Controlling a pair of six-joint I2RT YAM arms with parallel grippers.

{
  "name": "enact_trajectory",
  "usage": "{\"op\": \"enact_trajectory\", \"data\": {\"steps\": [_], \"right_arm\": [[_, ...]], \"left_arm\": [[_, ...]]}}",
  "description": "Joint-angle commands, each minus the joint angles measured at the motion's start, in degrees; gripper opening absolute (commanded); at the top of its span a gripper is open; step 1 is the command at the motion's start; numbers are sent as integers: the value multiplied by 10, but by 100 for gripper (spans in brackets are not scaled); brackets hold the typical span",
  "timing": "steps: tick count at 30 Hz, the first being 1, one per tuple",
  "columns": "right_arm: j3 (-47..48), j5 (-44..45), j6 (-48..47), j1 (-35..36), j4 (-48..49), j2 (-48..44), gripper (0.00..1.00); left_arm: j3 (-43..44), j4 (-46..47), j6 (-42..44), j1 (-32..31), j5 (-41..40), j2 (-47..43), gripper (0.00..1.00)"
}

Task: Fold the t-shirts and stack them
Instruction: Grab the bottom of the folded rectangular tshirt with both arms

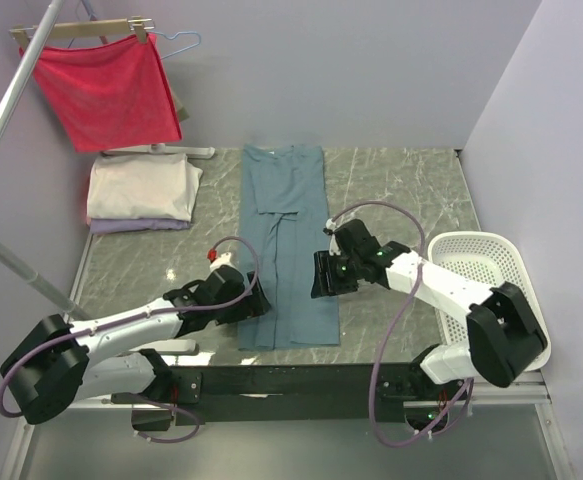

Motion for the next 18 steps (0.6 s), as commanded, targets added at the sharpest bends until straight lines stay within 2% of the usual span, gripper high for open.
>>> {"op": "enact_trajectory", "data": {"steps": [1, 5, 9, 13, 18], "right_arm": [[-10, -11, 17, 8, 16, -45, 59], [-23, -35, 27, 9, 47, -23, 59], [-42, -44, 43, 16, 80, 18, 59], [-51, -31, 49, 24, 74, 51, 58], [-56, 59, 67, 39, 6, 69, 58]], "left_arm": [[-26, -30, -44, -10, -31, -4, 99], [-61, -19, -78, -25, -17, -6, 99], [-89, -49, -121, -53, -20, -25, 99], [-129, -85, -161, -68, -25, -92, 99], [-117, -165, -177, -69, -60, -151, 99]]}}
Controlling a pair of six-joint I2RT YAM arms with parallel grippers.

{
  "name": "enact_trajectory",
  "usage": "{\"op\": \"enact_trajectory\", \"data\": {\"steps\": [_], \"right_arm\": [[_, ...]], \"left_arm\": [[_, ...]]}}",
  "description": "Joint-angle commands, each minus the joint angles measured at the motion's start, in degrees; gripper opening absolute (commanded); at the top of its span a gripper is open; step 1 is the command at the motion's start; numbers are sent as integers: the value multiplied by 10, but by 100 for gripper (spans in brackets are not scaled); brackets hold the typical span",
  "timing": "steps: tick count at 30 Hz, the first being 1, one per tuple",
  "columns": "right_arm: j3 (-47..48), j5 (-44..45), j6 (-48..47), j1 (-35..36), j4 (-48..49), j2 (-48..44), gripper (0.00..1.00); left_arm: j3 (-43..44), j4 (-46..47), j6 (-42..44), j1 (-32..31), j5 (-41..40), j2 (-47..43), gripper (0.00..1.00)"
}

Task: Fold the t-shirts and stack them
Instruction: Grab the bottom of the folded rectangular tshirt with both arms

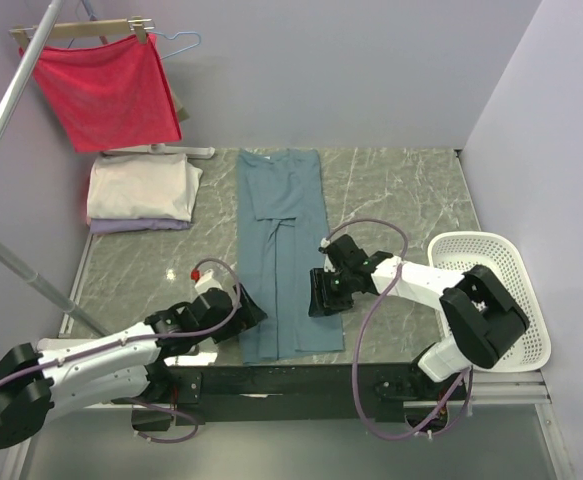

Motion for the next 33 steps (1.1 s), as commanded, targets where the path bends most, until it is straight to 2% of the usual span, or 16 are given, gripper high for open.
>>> {"op": "enact_trajectory", "data": {"steps": [1, 8, 11, 14, 15, 17, 21, 29, 33], "right_arm": [[-9, 86, 20, 14, -50, 3, 58], [-29, 128, 25, 31, -81, -60, 58], [-26, 79, 7, 32, -57, -122, 59], [-9, 98, 9, 30, -71, -198, 61], [-3, 118, 10, 31, -93, -229, 63], [5, 183, 21, 29, -118, -263, 75], [-5, 239, 25, 17, -173, -271, 81], [-49, 171, 100, 13, -149, -230, 78], [-84, 148, 132, 13, -130, -229, 76]], "left_arm": [[-12, -183, -30, -6, -20, -28, 99], [24, -210, 3, -7, -48, -19, 99], [60, -224, 27, -6, -68, -16, 99], [86, -234, 36, -6, -69, -18, 99], [88, -234, 36, -6, -66, -17, 99], [84, -224, 33, -7, -47, -8, 99], [66, -183, 28, -6, -4, 2, 100], [38, -165, 20, -6, 69, 7, 99], [27, -198, 25, -7, 92, -15, 99]]}}
